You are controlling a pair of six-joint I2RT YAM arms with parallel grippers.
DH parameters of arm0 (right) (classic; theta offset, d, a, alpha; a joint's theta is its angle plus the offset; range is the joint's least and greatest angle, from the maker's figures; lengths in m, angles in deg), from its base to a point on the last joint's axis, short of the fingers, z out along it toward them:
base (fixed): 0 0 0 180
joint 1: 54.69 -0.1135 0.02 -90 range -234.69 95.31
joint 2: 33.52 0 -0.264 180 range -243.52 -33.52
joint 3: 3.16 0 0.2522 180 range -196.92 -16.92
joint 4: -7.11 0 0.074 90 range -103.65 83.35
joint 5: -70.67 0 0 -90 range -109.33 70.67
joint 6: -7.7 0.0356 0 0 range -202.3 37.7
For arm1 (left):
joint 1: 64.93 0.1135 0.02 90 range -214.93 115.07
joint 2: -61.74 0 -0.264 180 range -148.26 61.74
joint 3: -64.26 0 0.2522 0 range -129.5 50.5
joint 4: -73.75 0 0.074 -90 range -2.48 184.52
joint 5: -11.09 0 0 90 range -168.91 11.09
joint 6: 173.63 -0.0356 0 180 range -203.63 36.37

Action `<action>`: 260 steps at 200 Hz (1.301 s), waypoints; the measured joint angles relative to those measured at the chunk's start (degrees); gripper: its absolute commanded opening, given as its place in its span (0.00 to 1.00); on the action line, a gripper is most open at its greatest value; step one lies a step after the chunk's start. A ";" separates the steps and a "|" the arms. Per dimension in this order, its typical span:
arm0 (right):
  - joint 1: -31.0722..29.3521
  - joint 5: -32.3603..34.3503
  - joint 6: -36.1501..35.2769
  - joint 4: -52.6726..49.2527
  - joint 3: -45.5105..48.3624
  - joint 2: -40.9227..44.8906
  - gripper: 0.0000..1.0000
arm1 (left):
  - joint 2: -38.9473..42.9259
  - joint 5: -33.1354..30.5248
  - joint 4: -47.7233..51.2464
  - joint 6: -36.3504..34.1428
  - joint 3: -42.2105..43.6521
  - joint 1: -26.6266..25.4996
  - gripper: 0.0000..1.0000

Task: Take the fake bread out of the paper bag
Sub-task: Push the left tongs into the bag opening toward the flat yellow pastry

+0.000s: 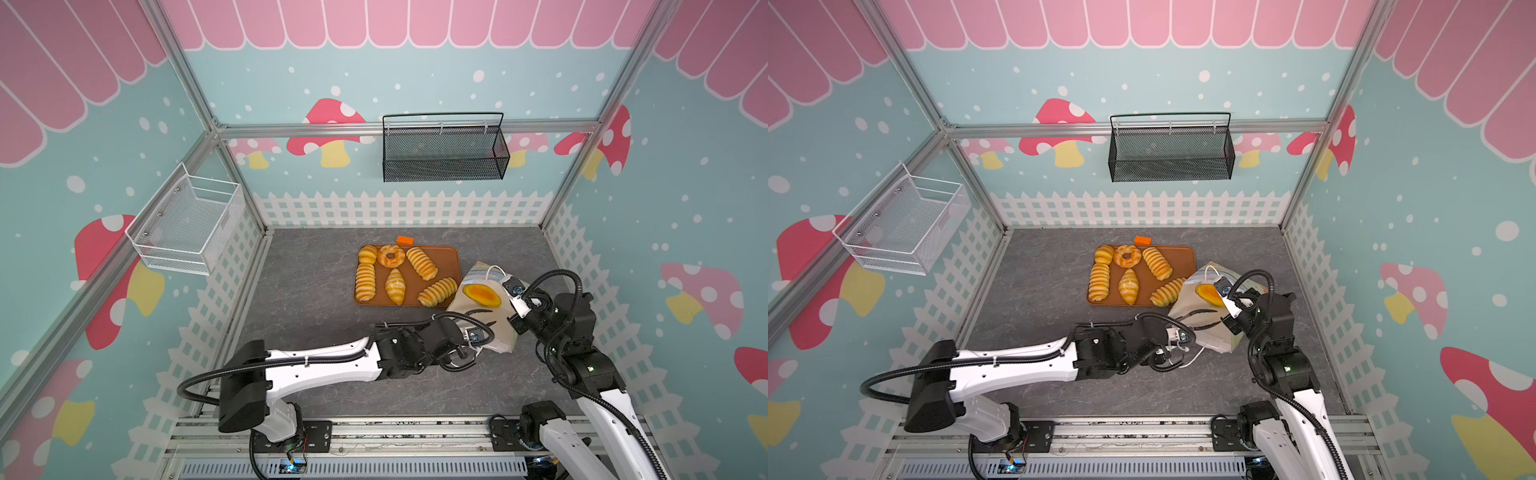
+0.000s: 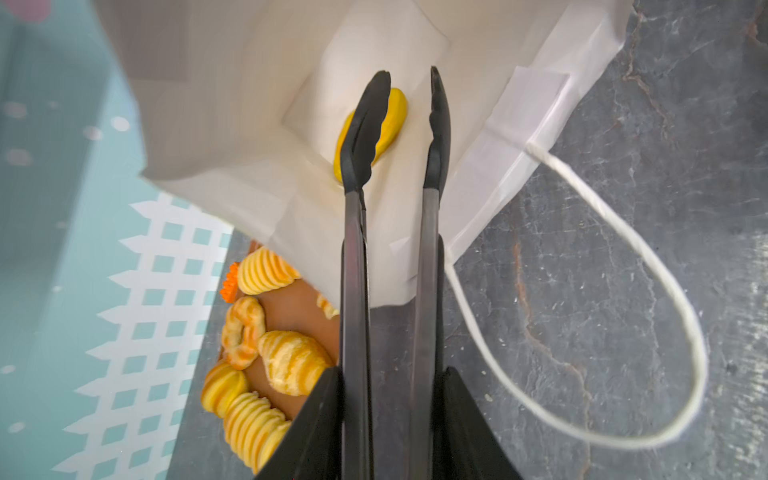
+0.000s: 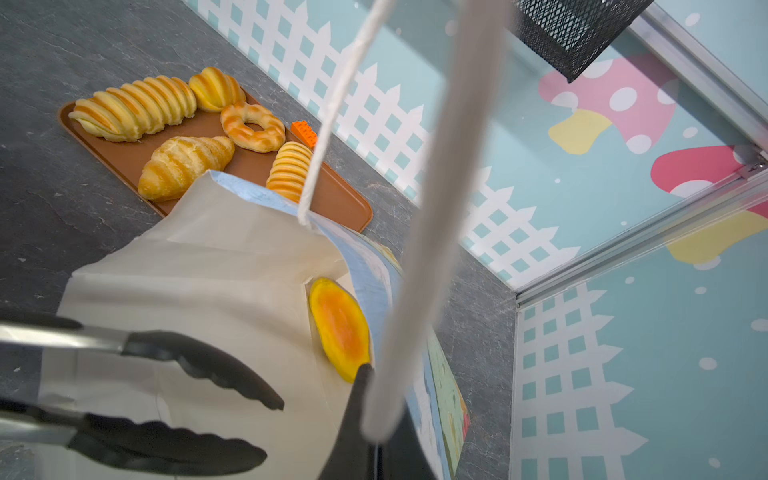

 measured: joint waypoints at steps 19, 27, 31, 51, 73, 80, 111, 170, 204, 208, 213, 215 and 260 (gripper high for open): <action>0.00 -0.76 -0.61 0.68 0.04 0.02 0.00 | -4.24 1.42 -0.07 1.99 -2.71 -0.81 0.36; 0.00 -1.05 -0.92 0.98 0.13 0.13 0.00 | -5.31 2.10 -0.07 2.67 -3.76 -1.18 0.36; 0.00 -1.20 -1.05 1.14 0.20 0.22 0.00 | -5.86 2.45 -0.11 3.02 -4.31 -1.42 0.36; 0.00 -1.53 -1.81 1.68 0.72 0.90 0.00 | -7.23 3.82 -1.20 4.15 -6.36 -2.47 0.36; 0.00 -1.44 -2.49 2.62 1.97 2.21 0.00 | -7.74 5.05 -2.21 5.40 -7.28 -3.06 0.36; 0.00 -1.22 -2.51 2.80 2.38 2.54 0.00 | -8.04 4.90 -2.14 5.92 -7.67 -3.08 0.36; 0.00 0.92 -2.19 2.82 2.75 2.25 0.00 | -9.88 3.91 -0.63 9.01 -9.79 -1.49 0.37; 0.00 3.08 -0.02 2.78 2.75 0.74 0.00 | -11.34 3.76 4.39 14.88 -14.08 4.42 0.41; 0.00 2.99 0.44 2.82 3.56 2.38 0.00 | -16.33 3.82 7.06 16.15 -20.52 4.72 0.42; 0.02 2.99 0.57 2.84 3.65 2.49 0.00 | -16.87 3.85 7.30 16.37 -20.98 4.79 0.42; 0.02 3.04 0.76 2.78 3.72 2.54 0.00 | -17.44 3.89 7.58 16.39 -21.44 4.92 0.43; 0.02 3.04 0.79 2.80 3.72 2.56 0.00 | -17.66 3.89 7.76 16.39 -21.62 4.96 0.43; 0.07 3.06 2.29 2.56 3.76 1.79 0.00 | -20.35 3.54 10.29 14.93 -23.71 7.37 0.48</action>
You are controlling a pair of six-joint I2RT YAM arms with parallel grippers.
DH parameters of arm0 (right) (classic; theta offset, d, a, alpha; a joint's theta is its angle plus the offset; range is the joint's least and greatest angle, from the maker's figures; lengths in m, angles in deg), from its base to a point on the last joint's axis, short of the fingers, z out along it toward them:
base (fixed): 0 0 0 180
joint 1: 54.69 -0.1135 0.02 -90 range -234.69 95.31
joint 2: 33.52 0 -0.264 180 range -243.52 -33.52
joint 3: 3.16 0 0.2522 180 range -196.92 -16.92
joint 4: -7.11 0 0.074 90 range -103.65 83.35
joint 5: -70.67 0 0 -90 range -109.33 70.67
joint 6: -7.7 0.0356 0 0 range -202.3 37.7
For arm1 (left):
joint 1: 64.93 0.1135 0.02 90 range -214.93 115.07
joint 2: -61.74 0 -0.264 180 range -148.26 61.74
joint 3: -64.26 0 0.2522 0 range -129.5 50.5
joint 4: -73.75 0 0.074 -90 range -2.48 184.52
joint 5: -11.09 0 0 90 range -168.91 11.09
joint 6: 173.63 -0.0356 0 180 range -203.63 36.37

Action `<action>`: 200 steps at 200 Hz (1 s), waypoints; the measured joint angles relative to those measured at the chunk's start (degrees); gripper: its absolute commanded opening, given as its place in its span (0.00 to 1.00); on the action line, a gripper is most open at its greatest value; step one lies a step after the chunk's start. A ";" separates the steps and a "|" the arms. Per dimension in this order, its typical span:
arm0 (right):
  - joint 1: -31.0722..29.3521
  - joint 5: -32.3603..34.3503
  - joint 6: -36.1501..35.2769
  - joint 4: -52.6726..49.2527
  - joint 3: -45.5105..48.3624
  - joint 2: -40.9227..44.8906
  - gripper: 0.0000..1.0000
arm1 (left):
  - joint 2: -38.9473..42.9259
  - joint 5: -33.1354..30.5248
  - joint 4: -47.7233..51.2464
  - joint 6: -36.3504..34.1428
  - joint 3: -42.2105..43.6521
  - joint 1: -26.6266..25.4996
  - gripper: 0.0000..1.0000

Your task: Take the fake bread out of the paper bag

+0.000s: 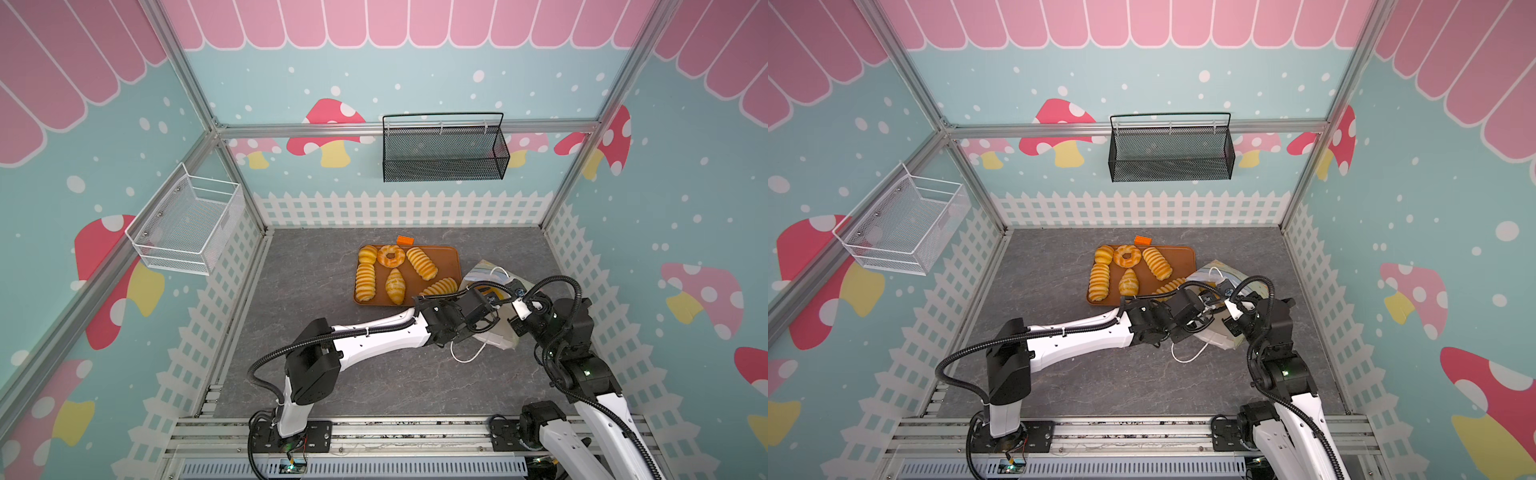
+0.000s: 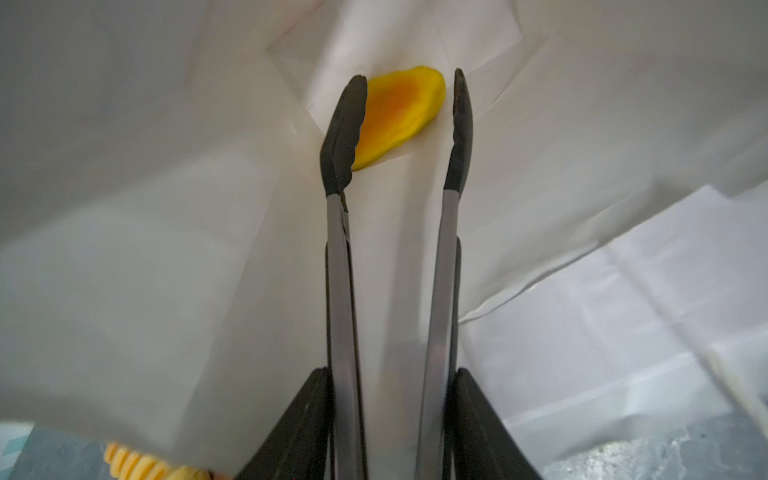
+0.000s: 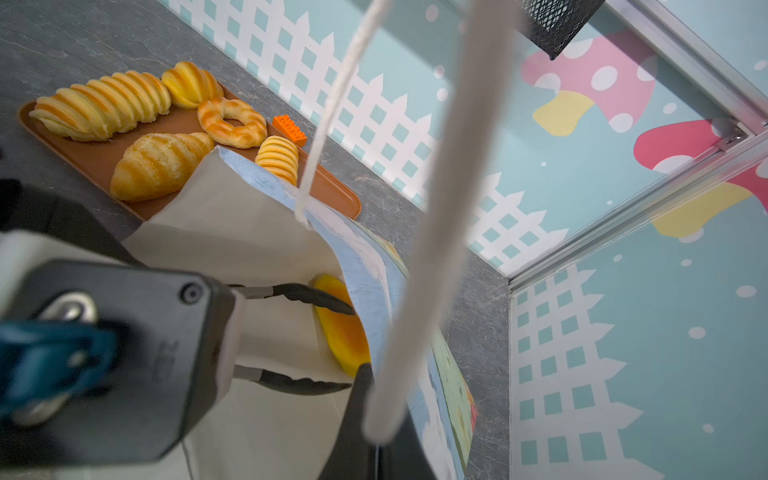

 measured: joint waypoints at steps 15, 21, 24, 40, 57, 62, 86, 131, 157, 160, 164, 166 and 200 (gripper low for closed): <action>0.00 0.00 0.17 -0.15 0.00 -0.15 0.00 | -0.33 -0.31 1.07 -1.38 -0.37 0.74 0.49; 0.00 -0.02 0.22 -0.20 0.00 -0.15 0.00 | -0.48 -0.37 1.64 -2.10 -0.66 1.01 0.49; 0.00 -0.02 0.22 -0.20 0.00 -0.13 0.00 | -0.57 -0.42 1.84 -2.40 -0.76 1.16 0.49; 0.00 -0.22 0.24 -0.17 0.00 -0.09 0.00 | -0.76 -0.66 2.97 -4.11 -1.16 1.70 0.49; 0.00 -0.92 0.24 -0.28 0.00 0.11 0.00 | -0.94 -0.87 3.80 -5.77 -1.62 2.12 0.49; 0.00 -1.14 0.28 -0.33 0.00 0.20 0.00 | -0.98 -0.96 3.98 -6.25 -1.84 2.21 0.49; 0.00 -2.16 0.92 -0.85 -0.17 0.26 0.00 | -1.73 -1.31 4.07 -8.57 -2.97 2.38 0.49; 0.00 -3.67 3.32 -3.58 -3.52 -1.36 0.00 | -2.91 -2.16 3.54 -12.41 -3.54 2.40 0.49; 0.00 -3.98 4.72 -4.57 -4.48 -1.36 0.00 | -2.91 -2.56 1.68 -14.67 -3.08 2.38 0.49; 0.00 -4.02 4.90 -4.72 -4.57 -1.36 0.00 | -2.91 -2.62 1.46 -14.93 -3.02 2.36 0.49; 0.00 -4.07 4.98 -4.87 -4.70 -1.38 0.00 | -2.91 -2.71 1.31 -15.23 -2.97 2.36 0.49; 0.00 -4.15 5.14 -4.98 -4.76 -1.38 0.00 | -2.91 -2.75 1.22 -15.43 -2.93 2.36 0.49; 0.00 -5.46 6.45 -5.88 -5.70 -1.38 0.00 | -3.48 -3.85 0.15 -18.12 -2.84 2.38 0.49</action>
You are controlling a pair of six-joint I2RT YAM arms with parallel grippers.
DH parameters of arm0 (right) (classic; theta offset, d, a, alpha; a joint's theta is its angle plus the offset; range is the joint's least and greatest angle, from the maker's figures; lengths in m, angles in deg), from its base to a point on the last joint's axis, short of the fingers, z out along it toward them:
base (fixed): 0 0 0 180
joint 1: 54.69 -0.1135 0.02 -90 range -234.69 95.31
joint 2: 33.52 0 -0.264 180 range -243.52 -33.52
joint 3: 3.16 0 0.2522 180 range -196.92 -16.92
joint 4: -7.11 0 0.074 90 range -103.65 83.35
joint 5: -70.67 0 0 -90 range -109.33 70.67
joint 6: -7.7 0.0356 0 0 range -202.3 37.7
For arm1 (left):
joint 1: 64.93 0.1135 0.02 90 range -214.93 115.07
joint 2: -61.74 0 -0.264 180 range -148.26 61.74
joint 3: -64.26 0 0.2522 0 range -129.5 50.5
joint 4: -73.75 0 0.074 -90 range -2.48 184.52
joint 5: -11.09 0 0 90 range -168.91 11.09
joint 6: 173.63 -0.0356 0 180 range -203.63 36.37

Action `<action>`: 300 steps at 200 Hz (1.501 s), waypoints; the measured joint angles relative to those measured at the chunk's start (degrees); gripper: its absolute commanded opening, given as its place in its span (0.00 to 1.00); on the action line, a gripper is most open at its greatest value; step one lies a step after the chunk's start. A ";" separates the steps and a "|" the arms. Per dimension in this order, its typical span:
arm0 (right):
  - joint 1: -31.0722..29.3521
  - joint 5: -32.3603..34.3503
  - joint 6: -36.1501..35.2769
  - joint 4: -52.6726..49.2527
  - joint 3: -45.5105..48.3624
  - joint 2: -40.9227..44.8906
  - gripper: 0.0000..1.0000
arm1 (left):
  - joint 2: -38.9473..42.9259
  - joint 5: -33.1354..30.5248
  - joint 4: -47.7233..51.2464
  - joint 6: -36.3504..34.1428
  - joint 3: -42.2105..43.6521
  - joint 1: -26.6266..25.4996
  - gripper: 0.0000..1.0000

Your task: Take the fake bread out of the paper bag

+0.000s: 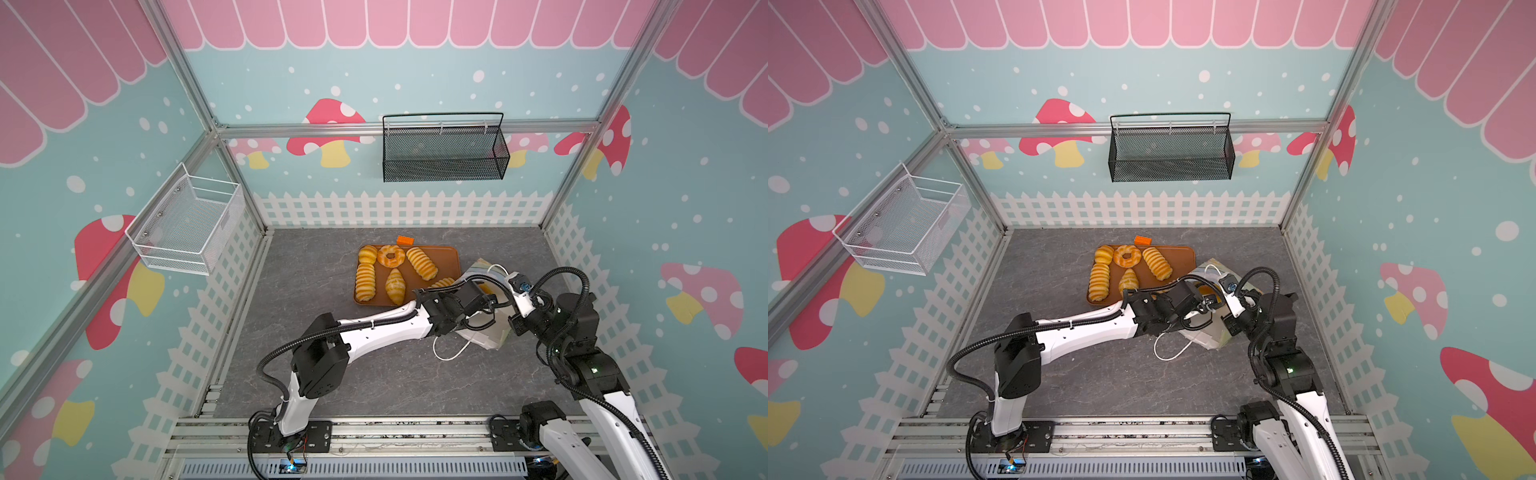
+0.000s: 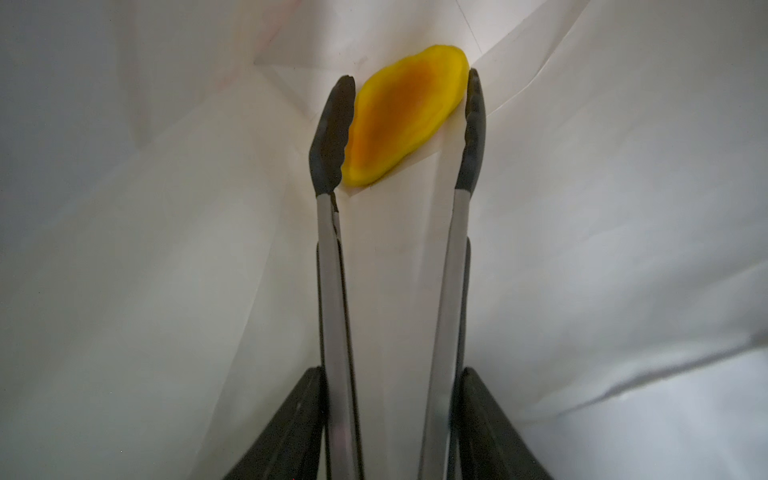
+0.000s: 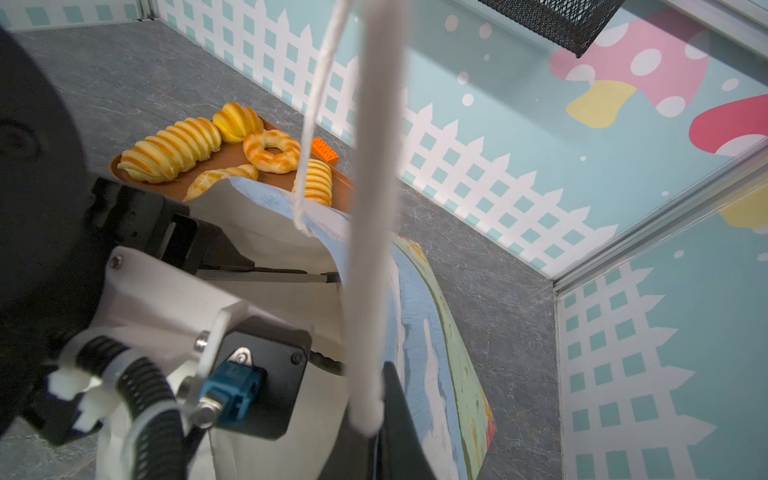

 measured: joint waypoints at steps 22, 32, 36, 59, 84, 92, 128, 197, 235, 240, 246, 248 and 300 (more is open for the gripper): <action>0.00 -0.68 0.11 -0.79 -0.31 0.20 0.00 | -1.68 -0.42 -0.13 -1.09 -0.57 0.07 0.49; 0.00 -0.96 -0.11 -1.22 -0.31 0.39 0.00 | -2.54 -0.63 -0.17 -1.27 -0.90 0.17 0.49; 0.00 -1.05 -0.22 -1.44 -0.31 0.48 0.00 | -2.80 -0.70 -0.20 -1.36 -1.01 0.22 0.49; 0.00 -1.60 -0.74 -1.66 -0.28 1.22 0.00 | -4.28 -1.18 -0.20 -1.79 -2.03 0.35 0.49; 0.00 -2.23 -1.31 -1.66 -0.28 1.25 0.00 | -5.22 -1.53 -0.20 -2.27 -2.75 0.37 0.49; 0.00 -2.51 -1.60 -1.66 -0.28 1.14 0.00 | -5.33 -1.53 -0.20 -2.49 -2.78 0.39 0.49; 0.00 -3.45 -2.45 -1.64 -0.28 0.74 0.00 | -5.40 -1.81 -0.24 -3.50 -2.78 0.59 0.48; 0.00 -3.82 -3.21 -1.36 -0.20 0.28 0.00 | -5.42 -6.05 -3.45 -7.54 -2.56 0.68 0.32; 0.00 -3.69 -3.76 -1.27 -0.20 0.20 0.00 | -4.96 -6.62 -7.98 -9.62 0.92 0.68 0.12; 0.00 -3.63 -3.78 -1.25 -0.20 0.13 0.00 | -4.70 -6.60 -8.59 -9.84 1.66 0.66 0.10; 0.00 -3.58 -3.78 -1.25 -0.20 0.04 0.00 | -4.24 -6.47 -9.40 -10.05 2.75 0.66 0.07; 0.00 -3.58 -3.78 -1.25 -0.17 0.00 0.00 | -4.13 -6.45 -9.68 -10.16 3.13 0.66 0.06; -0.02 -3.30 -3.74 -1.25 -0.20 -0.52 0.00 | 1.55 -3.63 -13.81 -11.02 8.90 0.96 0.00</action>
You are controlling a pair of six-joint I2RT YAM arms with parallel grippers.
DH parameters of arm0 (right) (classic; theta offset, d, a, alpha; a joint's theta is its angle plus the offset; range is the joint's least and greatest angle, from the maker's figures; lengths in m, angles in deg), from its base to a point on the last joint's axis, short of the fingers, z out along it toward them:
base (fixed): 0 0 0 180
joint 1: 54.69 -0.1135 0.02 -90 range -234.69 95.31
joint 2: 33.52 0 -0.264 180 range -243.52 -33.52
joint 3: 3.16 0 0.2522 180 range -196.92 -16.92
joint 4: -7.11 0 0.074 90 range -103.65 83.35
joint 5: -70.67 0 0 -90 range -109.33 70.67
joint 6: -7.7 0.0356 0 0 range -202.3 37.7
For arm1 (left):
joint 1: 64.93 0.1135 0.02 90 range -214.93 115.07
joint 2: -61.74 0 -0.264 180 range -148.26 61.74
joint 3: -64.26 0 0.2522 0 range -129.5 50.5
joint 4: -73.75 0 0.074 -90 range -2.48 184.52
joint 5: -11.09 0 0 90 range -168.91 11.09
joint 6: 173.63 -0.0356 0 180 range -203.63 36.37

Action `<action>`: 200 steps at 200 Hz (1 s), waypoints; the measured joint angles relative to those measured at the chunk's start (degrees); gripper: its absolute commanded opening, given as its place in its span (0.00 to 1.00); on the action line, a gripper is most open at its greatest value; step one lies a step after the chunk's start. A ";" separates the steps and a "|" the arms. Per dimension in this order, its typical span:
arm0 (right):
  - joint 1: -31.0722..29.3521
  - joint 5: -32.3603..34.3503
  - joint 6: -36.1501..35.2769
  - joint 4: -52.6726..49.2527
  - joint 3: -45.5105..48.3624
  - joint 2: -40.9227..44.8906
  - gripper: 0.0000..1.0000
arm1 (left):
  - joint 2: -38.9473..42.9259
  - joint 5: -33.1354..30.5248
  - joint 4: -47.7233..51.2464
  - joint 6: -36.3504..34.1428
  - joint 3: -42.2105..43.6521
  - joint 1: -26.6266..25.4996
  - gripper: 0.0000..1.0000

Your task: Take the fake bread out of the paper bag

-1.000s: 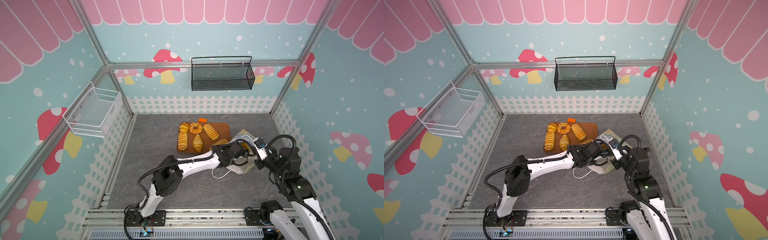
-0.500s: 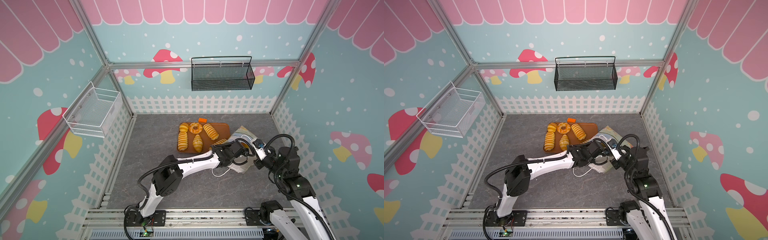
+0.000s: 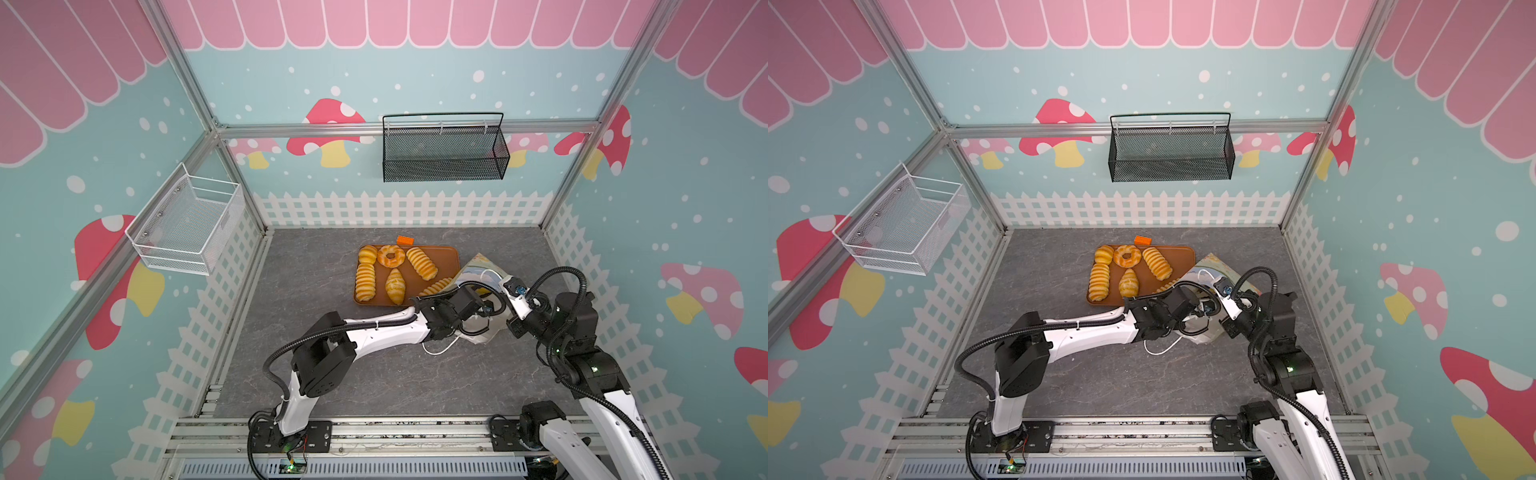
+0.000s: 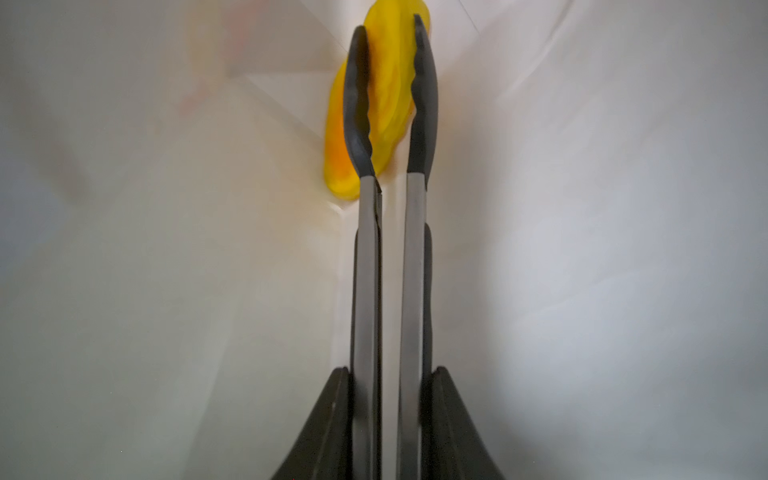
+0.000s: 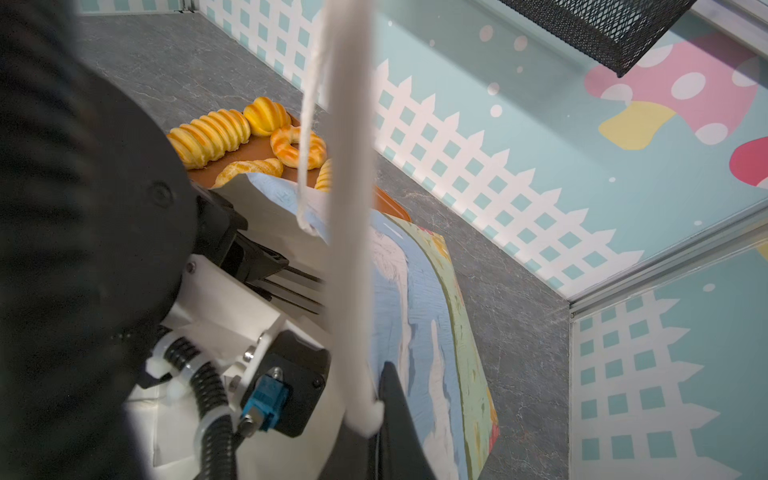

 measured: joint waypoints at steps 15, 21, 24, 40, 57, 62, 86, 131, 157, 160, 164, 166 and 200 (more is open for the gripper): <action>0.00 0.31 0.00 0.07 0.00 -0.02 0.00 | 2.01 1.25 -0.92 0.04 1.03 0.39 0.00; 0.00 0.42 0.00 0.09 0.02 -0.02 0.00 | 2.82 1.79 -1.22 0.07 1.36 0.57 0.00; 0.00 0.46 0.00 0.11 0.02 -0.02 0.00 | 3.17 1.99 -1.36 0.07 1.51 0.66 0.00; -0.02 1.09 0.00 0.24 0.02 -0.07 0.00 | 4.98 3.28 -1.92 0.39 2.12 1.20 0.00; -0.02 1.60 0.02 0.81 0.02 -0.22 0.00 | 6.32 4.72 -2.14 1.11 2.40 1.73 0.00; -0.02 1.75 0.02 1.01 0.02 -0.31 0.00 | 6.64 5.16 -2.19 1.38 2.49 1.86 0.00; -0.02 2.16 0.04 1.62 0.02 -0.83 0.00 | 7.80 7.32 -2.12 3.15 2.71 2.62 0.00; -0.02 2.05 0.04 2.29 0.02 -1.84 0.00 | 8.48 10.80 -1.64 5.64 3.04 3.85 0.15; -0.02 1.36 -0.33 2.45 0.35 -1.57 0.00 | 8.50 9.86 -1.62 3.52 5.09 3.45 0.18; -0.02 1.29 -0.42 2.47 0.44 -1.51 0.00 | 8.50 9.68 -1.57 3.15 5.42 3.39 0.19; -0.02 1.22 -0.48 2.51 0.66 -1.40 0.00 | 8.50 9.51 -1.60 2.58 5.95 3.32 0.19; -0.02 1.20 -0.57 2.54 0.76 -1.33 0.00 | 8.50 9.35 -1.55 2.29 6.19 3.28 0.19; -0.02 0.28 -1.81 2.67 1.84 -0.52 0.00 | 8.50 7.50 -0.68 -2.43 8.57 2.45 0.27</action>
